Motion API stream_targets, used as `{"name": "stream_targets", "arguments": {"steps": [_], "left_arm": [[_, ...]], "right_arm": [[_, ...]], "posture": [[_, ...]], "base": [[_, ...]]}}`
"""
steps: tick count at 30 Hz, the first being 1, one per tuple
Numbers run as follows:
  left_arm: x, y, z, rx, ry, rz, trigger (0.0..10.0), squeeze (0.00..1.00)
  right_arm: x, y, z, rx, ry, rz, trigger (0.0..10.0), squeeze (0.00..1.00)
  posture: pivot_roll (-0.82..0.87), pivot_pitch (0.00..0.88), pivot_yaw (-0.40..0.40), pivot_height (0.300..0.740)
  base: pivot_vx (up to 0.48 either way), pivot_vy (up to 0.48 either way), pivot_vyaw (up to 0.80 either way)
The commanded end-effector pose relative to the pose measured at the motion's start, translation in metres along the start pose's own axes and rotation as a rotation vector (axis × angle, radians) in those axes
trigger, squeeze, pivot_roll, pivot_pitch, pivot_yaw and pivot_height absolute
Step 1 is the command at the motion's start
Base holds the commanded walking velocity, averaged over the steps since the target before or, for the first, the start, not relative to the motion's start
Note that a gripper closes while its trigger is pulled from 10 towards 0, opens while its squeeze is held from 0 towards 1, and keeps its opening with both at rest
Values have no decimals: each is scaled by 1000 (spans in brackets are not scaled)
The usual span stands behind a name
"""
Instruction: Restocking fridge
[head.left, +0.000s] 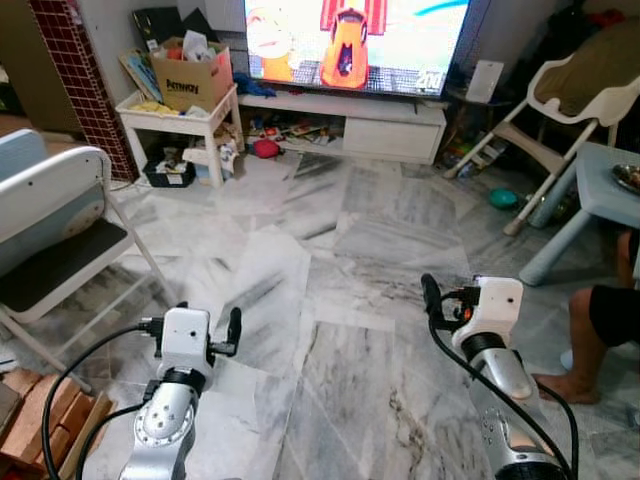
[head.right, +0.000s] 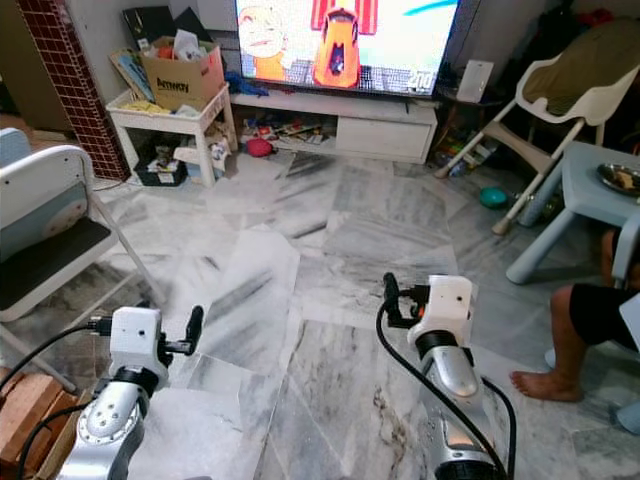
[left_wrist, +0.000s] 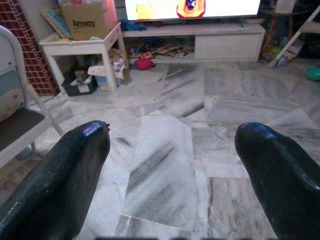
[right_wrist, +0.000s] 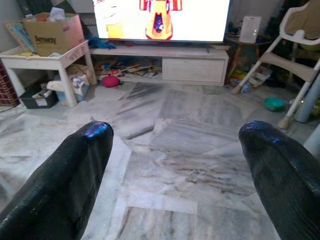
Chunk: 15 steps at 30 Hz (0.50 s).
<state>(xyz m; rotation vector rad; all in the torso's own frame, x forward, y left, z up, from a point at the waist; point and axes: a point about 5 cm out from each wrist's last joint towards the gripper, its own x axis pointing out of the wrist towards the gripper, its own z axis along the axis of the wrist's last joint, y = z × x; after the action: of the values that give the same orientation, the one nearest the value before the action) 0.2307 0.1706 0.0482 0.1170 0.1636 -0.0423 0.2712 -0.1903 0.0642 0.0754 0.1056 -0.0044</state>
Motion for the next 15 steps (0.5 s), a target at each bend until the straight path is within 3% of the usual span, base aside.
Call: {"name": "stream_targets", "arguments": {"steps": [1, 15], "left_arm": [[3, 0, 4, 15, -13, 5, 10000, 0], [-5, 14, 1, 7, -14, 82, 10000, 0]], "right_arm": [[3, 1, 2, -4, -2, 1, 10000, 0], [-5, -3, 2, -11, -8, -11, 10000, 0]], "posture": [[44, 0, -55, 740], [40, 0, -57, 740]], "base": [[0, 0, 0], [0, 0, 0]]}}
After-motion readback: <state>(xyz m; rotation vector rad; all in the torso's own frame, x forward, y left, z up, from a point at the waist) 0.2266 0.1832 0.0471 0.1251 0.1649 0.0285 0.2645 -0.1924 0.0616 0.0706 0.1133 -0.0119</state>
